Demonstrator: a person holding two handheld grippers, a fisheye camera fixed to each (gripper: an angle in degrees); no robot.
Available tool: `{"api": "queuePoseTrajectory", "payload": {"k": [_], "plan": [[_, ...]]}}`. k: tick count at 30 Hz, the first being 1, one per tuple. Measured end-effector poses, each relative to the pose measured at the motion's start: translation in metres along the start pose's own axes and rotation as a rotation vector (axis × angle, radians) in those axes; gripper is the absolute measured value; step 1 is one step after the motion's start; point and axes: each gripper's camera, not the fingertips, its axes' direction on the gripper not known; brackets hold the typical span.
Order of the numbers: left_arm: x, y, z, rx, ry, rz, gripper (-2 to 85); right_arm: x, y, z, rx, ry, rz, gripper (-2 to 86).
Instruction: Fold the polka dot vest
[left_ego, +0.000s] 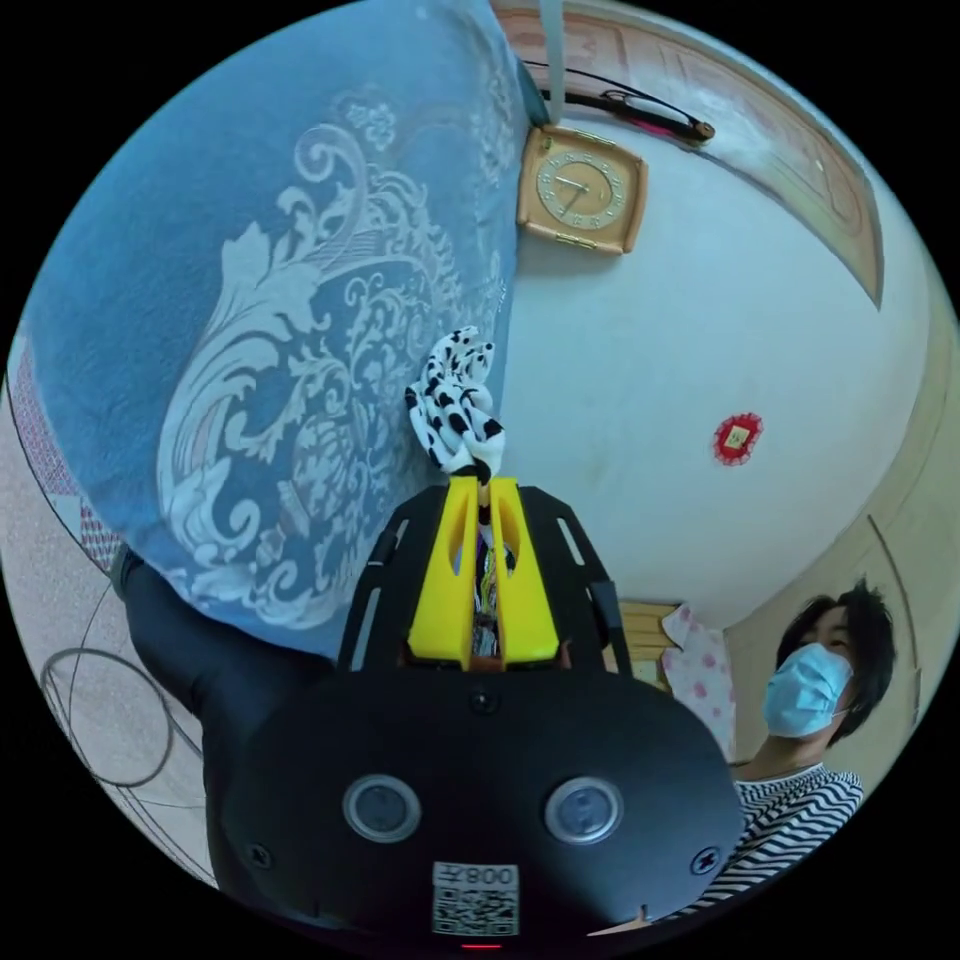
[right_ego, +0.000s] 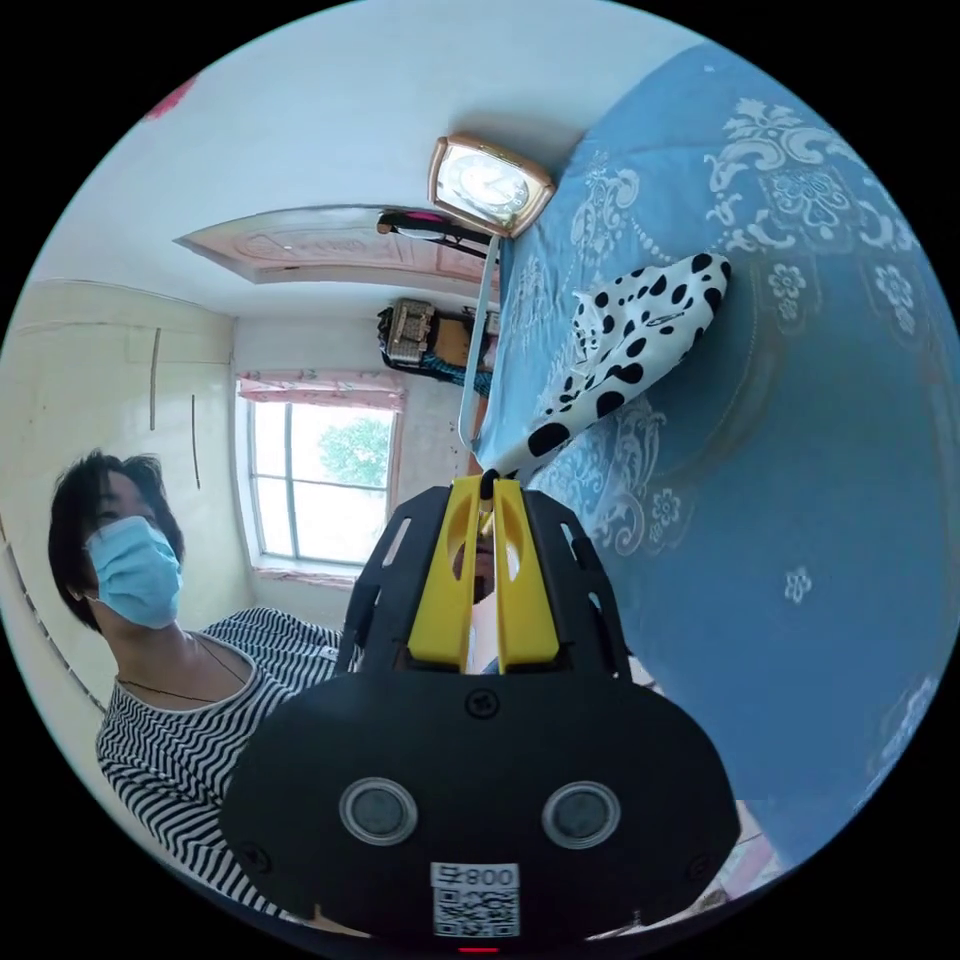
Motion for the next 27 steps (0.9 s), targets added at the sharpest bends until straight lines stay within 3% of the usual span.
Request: {"api": "queuePoseTrajectory", "payload": {"k": [10, 18, 27], "plan": [[0.034, 0.095, 0.044, -0.149, 0.004, 0.127, 2.2, 0.08, 0.171, -0.08, 0.057, -0.03, 0.071, 1.9], [0.043, 0.174, 0.108, -0.25, 0.077, 0.253, 2.1, 0.132, 0.293, -0.159, 0.176, -0.069, -0.049, 1.9], [0.041, 0.245, 0.242, -0.42, 0.147, 0.372, 2.1, 0.21, 0.419, -0.272, 0.372, -0.091, -0.214, 1.9]]}}
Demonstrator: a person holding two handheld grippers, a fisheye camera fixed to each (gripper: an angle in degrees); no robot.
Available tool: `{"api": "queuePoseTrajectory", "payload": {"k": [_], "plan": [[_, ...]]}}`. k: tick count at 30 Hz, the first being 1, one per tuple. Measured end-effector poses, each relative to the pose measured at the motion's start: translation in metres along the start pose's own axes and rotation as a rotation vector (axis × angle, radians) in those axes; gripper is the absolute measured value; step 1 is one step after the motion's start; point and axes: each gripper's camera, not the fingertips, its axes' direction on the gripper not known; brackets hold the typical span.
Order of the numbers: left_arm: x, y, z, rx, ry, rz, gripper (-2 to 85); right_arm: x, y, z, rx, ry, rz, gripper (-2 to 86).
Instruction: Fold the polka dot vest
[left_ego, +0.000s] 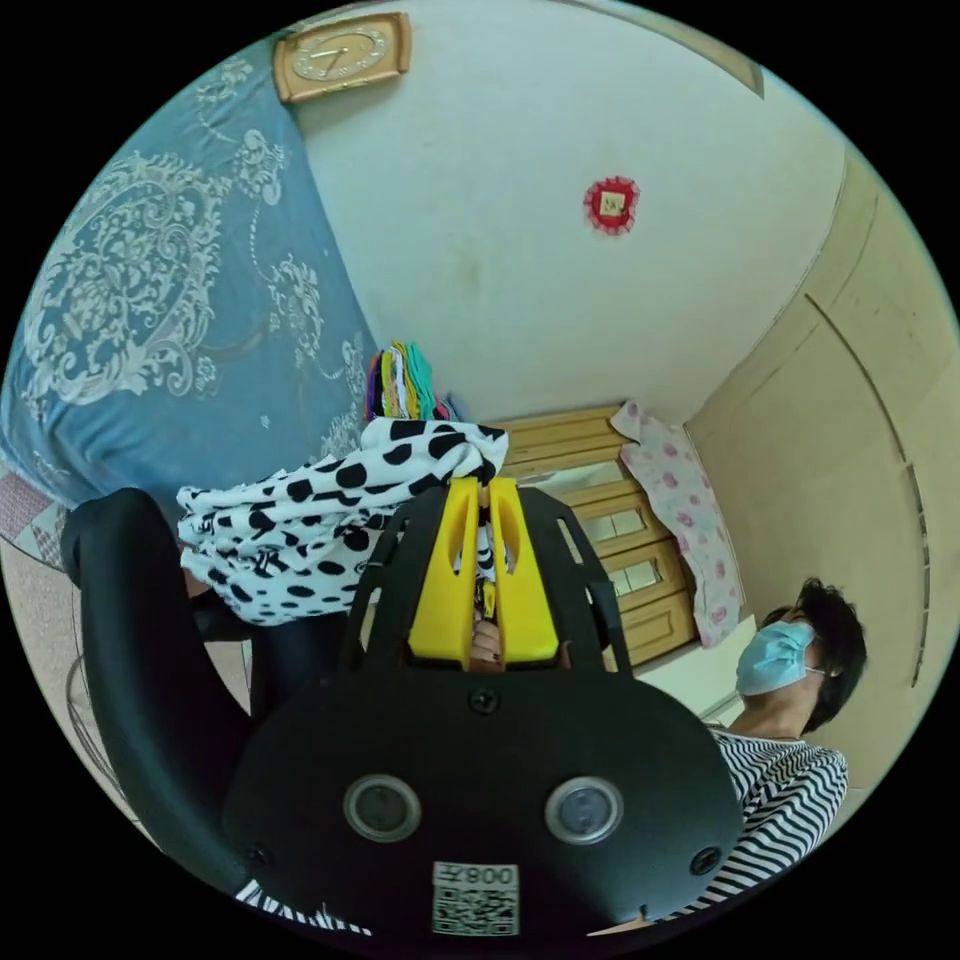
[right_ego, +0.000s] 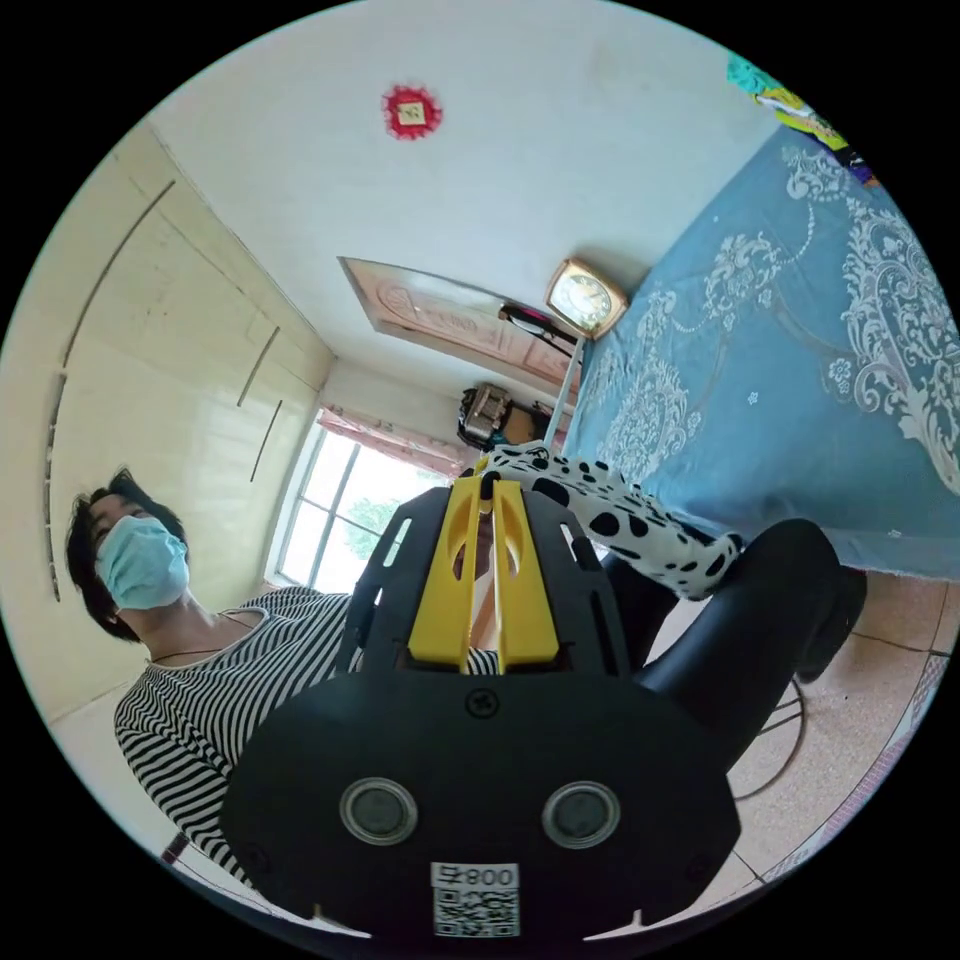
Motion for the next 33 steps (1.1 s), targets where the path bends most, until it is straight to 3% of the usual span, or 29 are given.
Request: {"api": "queuePoseTrajectory", "payload": {"k": [8, 15, 25, 33], "plan": [[-0.052, -0.027, 0.156, -0.152, 0.012, 0.026, 2.1, 0.09, 0.033, -0.134, 0.137, 0.026, -0.05, 2.0], [-0.144, -0.097, 0.299, -0.241, 0.001, -0.001, 2.2, 0.204, -0.009, -0.227, 0.184, 0.075, -0.012, 2.0], [-0.298, -0.311, 0.543, -0.226, 0.079, 0.04, 2.1, 0.39, -0.25, -0.348, 0.135, 0.208, -0.076, 1.9], [-0.268, -0.463, 0.739, -0.176, 0.078, 0.288, 2.1, 0.425, -0.48, -0.463, 0.199, 0.323, -0.179, 2.0]]}}
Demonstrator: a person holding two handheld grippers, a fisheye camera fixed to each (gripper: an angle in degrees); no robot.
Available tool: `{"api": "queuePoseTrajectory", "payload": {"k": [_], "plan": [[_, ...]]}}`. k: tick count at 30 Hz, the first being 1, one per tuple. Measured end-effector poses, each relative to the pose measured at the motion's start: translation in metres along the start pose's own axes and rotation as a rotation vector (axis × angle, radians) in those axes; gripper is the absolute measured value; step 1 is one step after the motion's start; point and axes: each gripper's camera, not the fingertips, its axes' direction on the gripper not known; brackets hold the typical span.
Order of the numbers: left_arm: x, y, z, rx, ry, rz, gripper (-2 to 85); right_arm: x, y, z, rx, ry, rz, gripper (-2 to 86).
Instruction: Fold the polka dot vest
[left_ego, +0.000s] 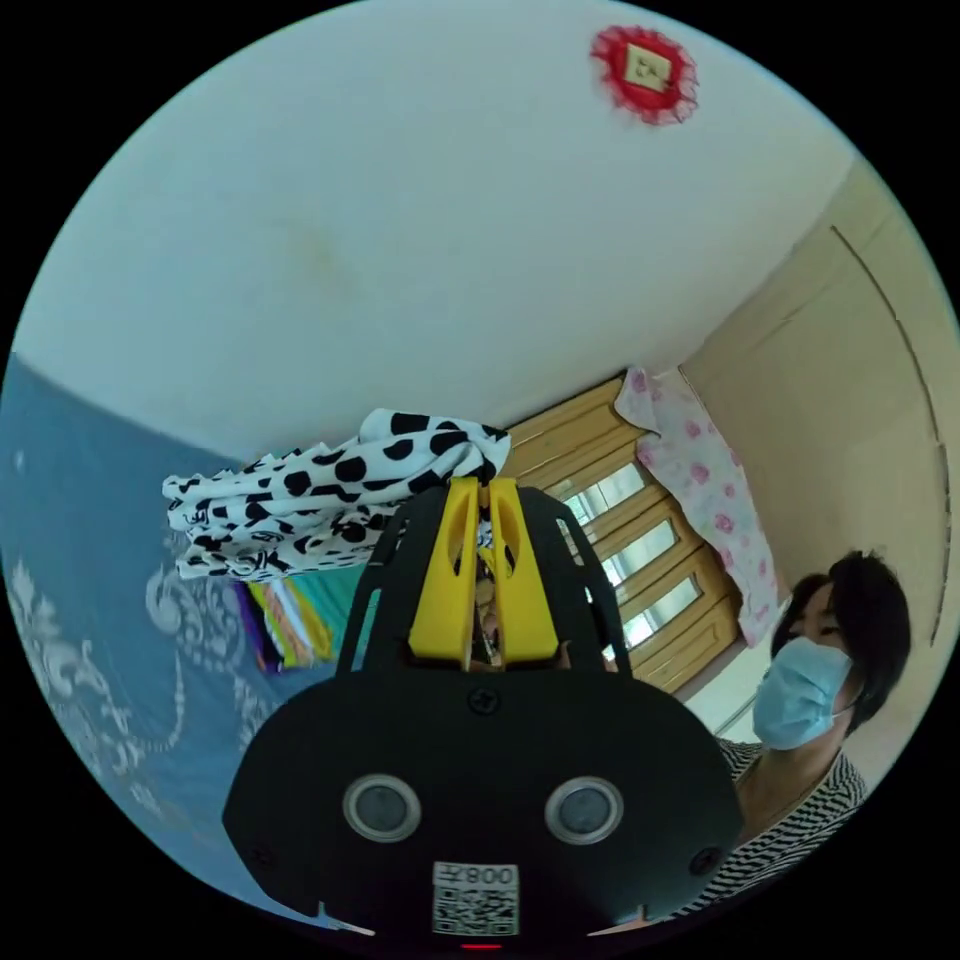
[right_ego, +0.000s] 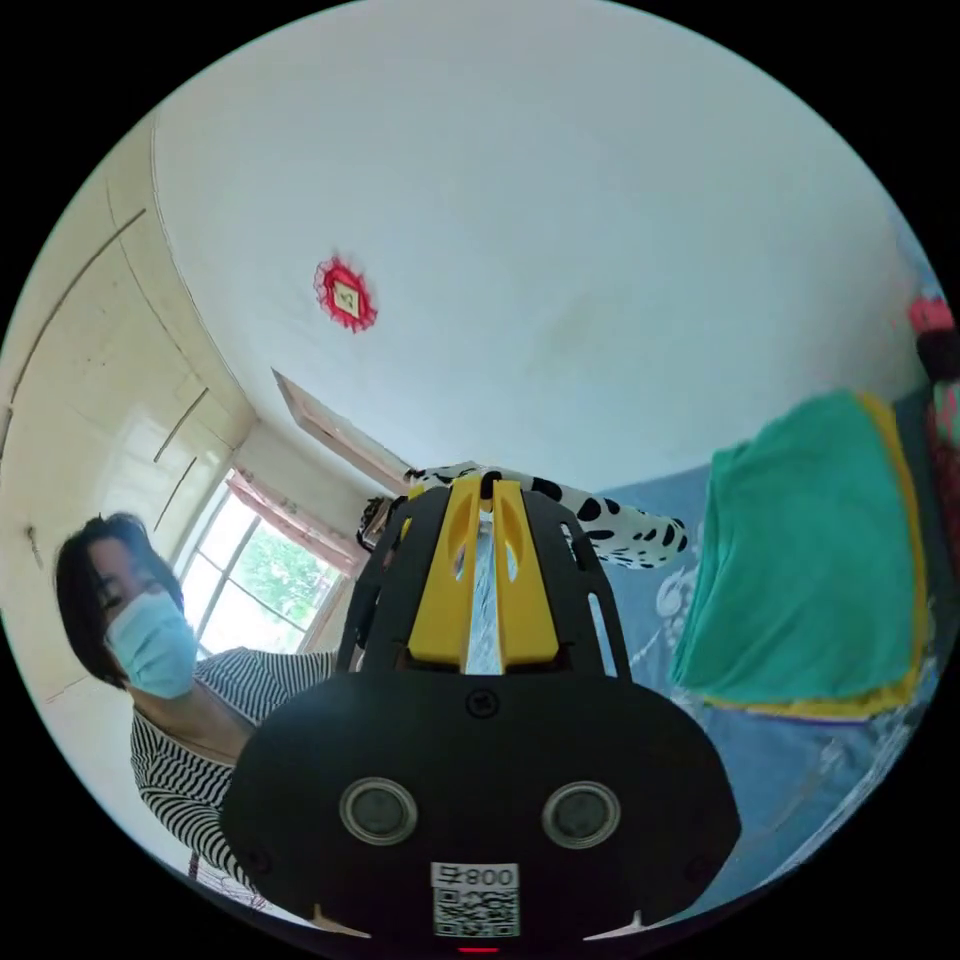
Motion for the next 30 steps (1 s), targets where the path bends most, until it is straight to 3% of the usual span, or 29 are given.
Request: {"api": "queuePoseTrajectory", "payload": {"k": [4, 7, 12, 14, 17, 19, 30], "plan": [[-0.015, -0.05, 0.093, -0.014, -0.015, 0.119, 2.1, 0.031, -0.088, -0.05, 0.021, 0.115, -0.06, 2.1], [-0.06, -0.041, 0.16, -0.074, -0.041, 0.119, 2.1, 0.071, -0.112, -0.078, -0.022, 0.253, -0.052, 2.0], [-0.208, 0.042, 0.26, -0.229, -0.109, -0.112, 2.1, 0.201, -0.094, -0.104, -0.155, 0.482, 0.186, 1.9], [-0.29, 0.099, 0.295, -0.324, -0.136, -0.311, 2.0, 0.269, -0.074, -0.107, -0.254, 0.569, 0.345, 1.9], [-0.353, 0.152, 0.311, -0.315, -0.109, -0.46, 1.9, 0.325, -0.058, -0.095, -0.414, 0.662, 0.425, 1.8], [-0.37, 0.166, 0.317, -0.319, -0.144, -0.444, 1.9, 0.343, -0.056, -0.088, -0.472, 0.681, 0.424, 1.8], [-0.458, 0.237, 0.324, -0.265, -0.175, -0.543, 1.0, 0.392, -0.068, -0.055, -0.628, 0.881, 0.376, 0.3]]}}
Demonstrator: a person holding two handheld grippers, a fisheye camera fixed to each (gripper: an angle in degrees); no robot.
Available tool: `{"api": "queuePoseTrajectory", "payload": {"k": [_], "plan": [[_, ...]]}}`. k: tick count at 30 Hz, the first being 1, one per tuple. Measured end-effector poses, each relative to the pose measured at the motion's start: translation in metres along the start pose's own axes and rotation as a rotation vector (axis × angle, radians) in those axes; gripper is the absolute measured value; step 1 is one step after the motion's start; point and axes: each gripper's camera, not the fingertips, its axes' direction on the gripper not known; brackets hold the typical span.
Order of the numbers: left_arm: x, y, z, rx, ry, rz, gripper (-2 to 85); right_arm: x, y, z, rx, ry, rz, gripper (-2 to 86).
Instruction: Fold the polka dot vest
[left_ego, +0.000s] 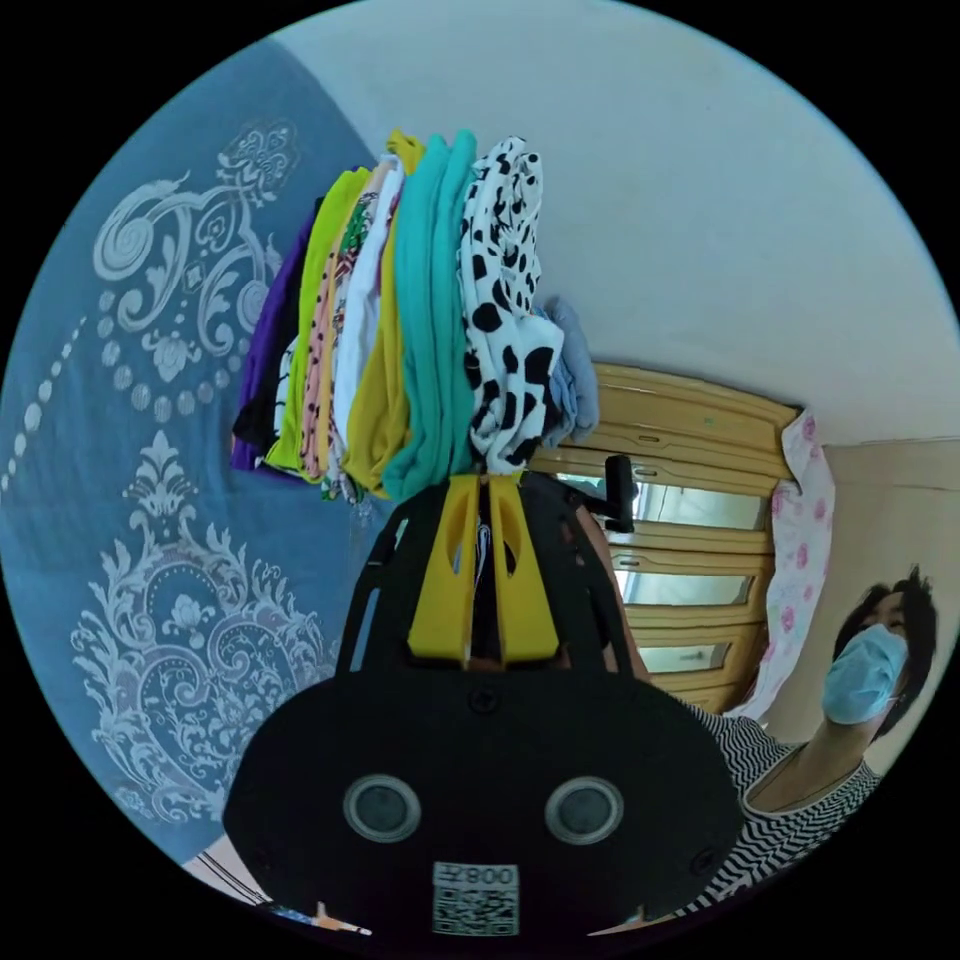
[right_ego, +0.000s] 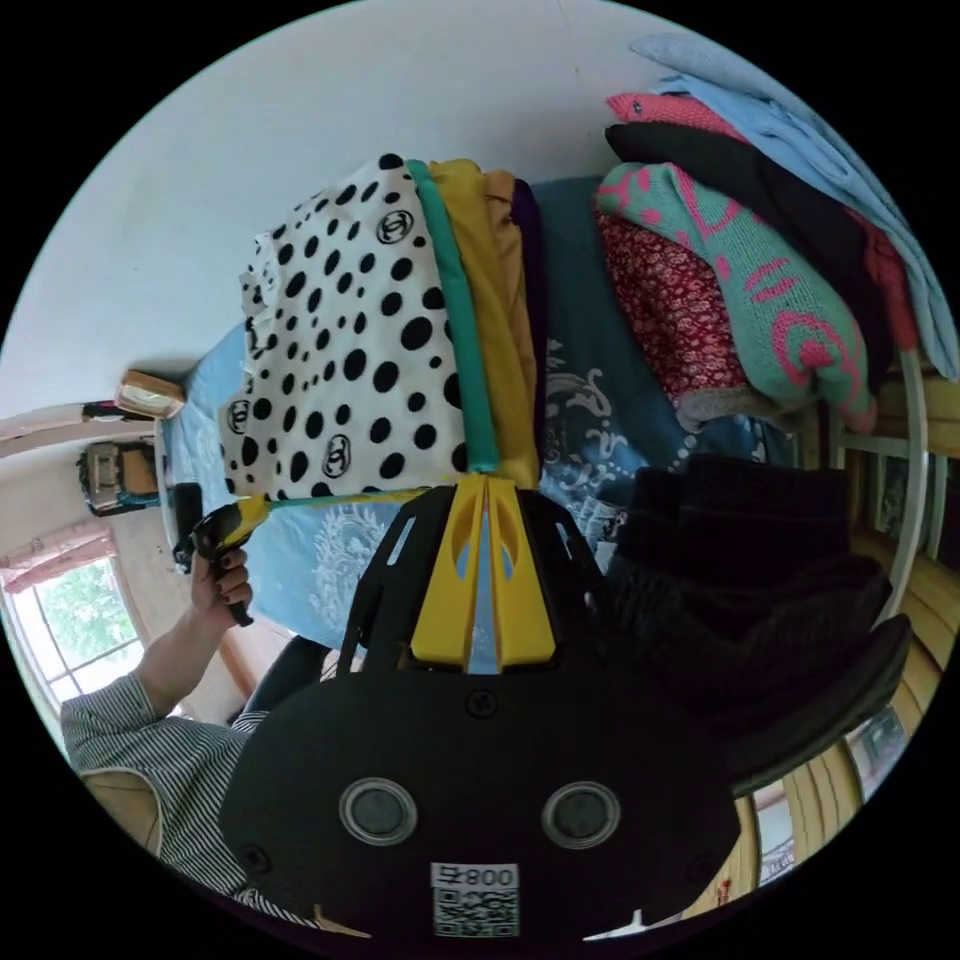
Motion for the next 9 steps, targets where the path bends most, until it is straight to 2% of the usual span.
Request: {"api": "queuePoseTrajectory", "payload": {"k": [2, 5, 9], "plan": [[-0.016, 0.009, 0.003, 0.006, -0.004, -0.012, 0.5, -0.008, 0.0, -0.001, 0.037, 0.052, -0.021, 0.2], [-0.03, 0.021, 0.006, 0.029, 0.027, -0.003, 0.2, -0.025, 0.009, -0.013, 0.165, 0.022, -0.066, 0.1], [-0.034, 0.02, 0.02, 0.029, 0.012, 0.089, 0.1, -0.051, 0.019, -0.016, 0.287, 0.062, -0.116, 0.1]]}}
